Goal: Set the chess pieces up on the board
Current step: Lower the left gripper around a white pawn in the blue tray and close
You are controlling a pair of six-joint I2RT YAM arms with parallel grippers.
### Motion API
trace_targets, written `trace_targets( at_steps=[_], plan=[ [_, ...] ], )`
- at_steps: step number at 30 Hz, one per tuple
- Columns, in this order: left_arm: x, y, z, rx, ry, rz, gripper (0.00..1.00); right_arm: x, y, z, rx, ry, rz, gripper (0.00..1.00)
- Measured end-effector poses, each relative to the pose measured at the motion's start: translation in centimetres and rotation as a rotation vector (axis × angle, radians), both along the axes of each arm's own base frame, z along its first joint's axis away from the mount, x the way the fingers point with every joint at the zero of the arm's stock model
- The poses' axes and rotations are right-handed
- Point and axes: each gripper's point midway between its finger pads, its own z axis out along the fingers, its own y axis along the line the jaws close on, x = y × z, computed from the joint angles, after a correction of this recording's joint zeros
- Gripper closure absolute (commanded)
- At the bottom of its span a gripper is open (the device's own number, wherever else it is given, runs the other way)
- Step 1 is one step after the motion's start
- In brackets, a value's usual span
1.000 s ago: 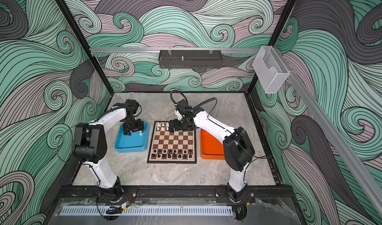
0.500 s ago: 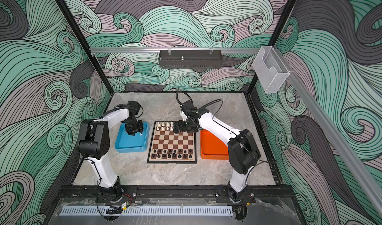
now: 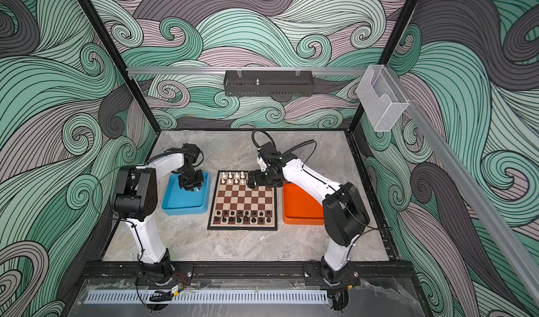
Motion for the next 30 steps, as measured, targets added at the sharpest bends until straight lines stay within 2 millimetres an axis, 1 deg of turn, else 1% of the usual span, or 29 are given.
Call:
trace_targets(
  at_steps=[5,14,20,27,30],
  plan=[
    [-0.02,-0.19,-0.26,0.001,0.007,-0.005,0.74,0.19,-0.37,0.05,0.0,-0.001,-0.01,0.01],
    [0.08,-0.26,-0.21,0.005,0.004,-0.009,0.75,0.23,-0.42,0.11,0.001,-0.002,-0.011,0.02],
    [0.63,-0.33,0.17,0.007,-0.013,-0.012,0.81,0.24,-0.45,0.11,0.001,-0.002,-0.012,0.01],
    [0.65,-0.38,0.2,0.009,-0.014,-0.015,0.84,0.24,-0.45,0.11,0.001,-0.002,-0.012,0.01],
    [0.65,-0.37,0.2,0.009,-0.014,-0.016,0.87,0.24,-0.45,0.11,0.001,-0.002,-0.012,0.02]
  ],
)
